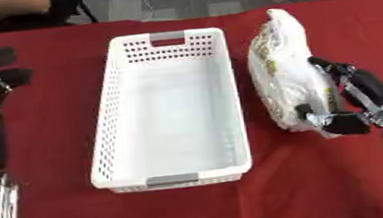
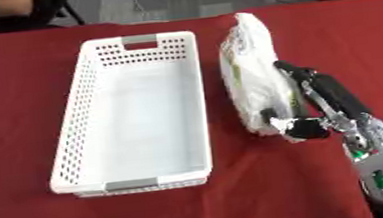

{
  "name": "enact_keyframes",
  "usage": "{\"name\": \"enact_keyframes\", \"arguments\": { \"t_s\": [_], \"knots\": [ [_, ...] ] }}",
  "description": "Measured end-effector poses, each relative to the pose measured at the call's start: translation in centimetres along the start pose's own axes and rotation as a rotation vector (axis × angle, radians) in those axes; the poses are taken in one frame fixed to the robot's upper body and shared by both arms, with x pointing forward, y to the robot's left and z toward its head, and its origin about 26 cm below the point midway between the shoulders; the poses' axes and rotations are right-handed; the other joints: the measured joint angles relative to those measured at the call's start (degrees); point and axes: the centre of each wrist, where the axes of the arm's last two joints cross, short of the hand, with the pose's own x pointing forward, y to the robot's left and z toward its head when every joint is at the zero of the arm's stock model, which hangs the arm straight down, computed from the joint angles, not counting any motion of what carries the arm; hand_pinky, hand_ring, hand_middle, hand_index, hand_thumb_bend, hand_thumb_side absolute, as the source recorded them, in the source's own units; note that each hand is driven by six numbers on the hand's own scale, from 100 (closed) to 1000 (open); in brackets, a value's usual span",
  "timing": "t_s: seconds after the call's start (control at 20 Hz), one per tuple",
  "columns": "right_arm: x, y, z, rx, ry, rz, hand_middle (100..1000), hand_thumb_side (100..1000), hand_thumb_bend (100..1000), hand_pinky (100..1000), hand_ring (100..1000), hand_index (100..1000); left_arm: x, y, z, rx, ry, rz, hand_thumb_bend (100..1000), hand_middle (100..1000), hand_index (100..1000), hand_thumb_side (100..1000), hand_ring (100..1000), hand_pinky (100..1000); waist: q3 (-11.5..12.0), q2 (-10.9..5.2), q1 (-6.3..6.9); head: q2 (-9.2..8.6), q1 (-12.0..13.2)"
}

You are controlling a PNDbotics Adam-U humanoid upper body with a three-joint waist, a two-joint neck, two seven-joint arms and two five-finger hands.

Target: Pick up objects on the table and place them in the box.

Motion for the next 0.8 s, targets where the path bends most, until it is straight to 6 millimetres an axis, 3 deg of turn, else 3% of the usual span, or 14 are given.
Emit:
{"name": "enact_keyframes", "arguments": {
  "t_s": [0.05, 0.1, 0.15, 0.25, 0.8],
  "knots": [
    [0.01, 0.01, 0.00, -0.007, -0.001, 0.002, 266, 144, 100, 100, 256, 484, 0.00, 0.00, 0.00, 0.000, 0.000, 0.000, 100, 785, 740, 1000, 605, 670, 0.0, 0.00, 0.00, 0.00, 0.0],
    [0.01, 0.02, 0.00, -0.017, -0.001, 0.005, 266, 144, 100, 100, 256, 484, 0.00, 0.00, 0.00, 0.000, 0.000, 0.000, 100, 785, 740, 1000, 605, 670, 0.0, 0.00, 0.00, 0.00, 0.0],
    [0.01, 0.03, 0.00, -0.028, -0.001, 0.007, 184, 153, 100, 100, 176, 413, 0.00, 0.00, 0.00, 0.000, 0.000, 0.000, 100, 785, 740, 1000, 605, 670, 0.0, 0.00, 0.00, 0.00, 0.0],
    [0.00, 0.07, 0.02, -0.052, 0.004, 0.009, 101, 138, 100, 100, 100, 342, 0.00, 0.00, 0.00, -0.001, -0.001, 0.000, 100, 785, 740, 1000, 605, 670, 0.0, 0.00, 0.00, 0.00, 0.0],
    [-0.21, 0.42, 0.18, -0.122, 0.044, -0.010, 100, 100, 100, 100, 100, 292, 0.00, 0.00, 0.00, -0.001, -0.001, 0.000, 100, 785, 740, 1000, 605, 670, 0.0, 0.00, 0.00, 0.00, 0.0]
  ]
}}
